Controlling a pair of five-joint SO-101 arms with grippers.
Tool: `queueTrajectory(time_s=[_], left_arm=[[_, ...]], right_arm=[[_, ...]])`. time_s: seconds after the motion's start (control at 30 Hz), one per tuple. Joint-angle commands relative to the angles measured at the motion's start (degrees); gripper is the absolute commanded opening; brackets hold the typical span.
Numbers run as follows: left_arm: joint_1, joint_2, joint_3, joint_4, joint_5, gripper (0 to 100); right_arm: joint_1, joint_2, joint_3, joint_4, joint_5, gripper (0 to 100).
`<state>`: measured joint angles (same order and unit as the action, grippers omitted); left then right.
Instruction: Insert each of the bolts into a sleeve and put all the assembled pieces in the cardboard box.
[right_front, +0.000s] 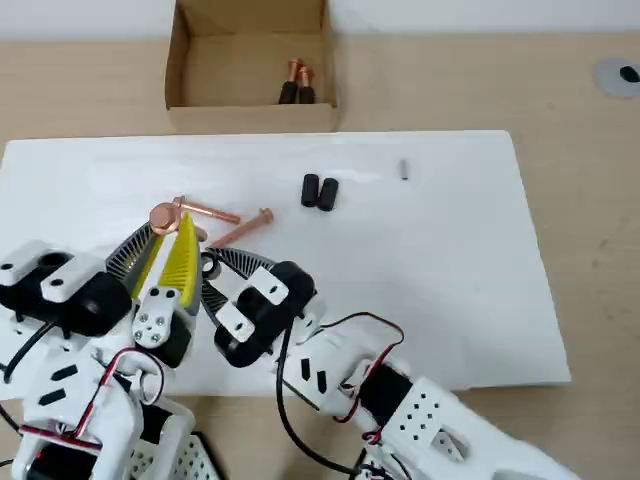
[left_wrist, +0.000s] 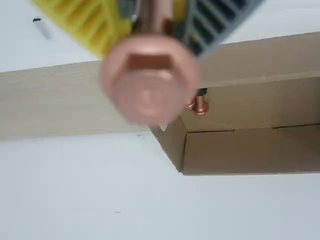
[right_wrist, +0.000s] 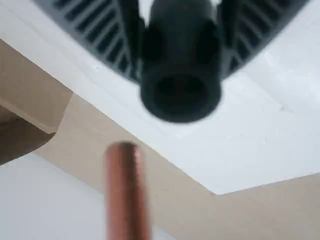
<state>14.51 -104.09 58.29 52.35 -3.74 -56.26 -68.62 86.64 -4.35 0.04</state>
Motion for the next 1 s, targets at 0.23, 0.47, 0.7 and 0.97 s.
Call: queueTrajectory(time_s=[0.23,0.47,0.7,0.97], left_arm=[[0.2,-0.2,-6.5,6.2,-0.2,0],[0.2,-0.2,-8.4,9.4,0.0,0],[4.4,-0.2,-8.7,9.4,0.1,0],[6.6,0.0,-8.3,9.1,-0.3,0]], right_arm=[[0.8,0.1,0.0,-1.5,0.2,0.9],[0.8,0.1,0.0,-1.5,0.2,0.9],[0.8,0.1,0.0,-1.5,0.2,0.9],[0.8,0.1,0.0,-1.5,0.2,0.9]])
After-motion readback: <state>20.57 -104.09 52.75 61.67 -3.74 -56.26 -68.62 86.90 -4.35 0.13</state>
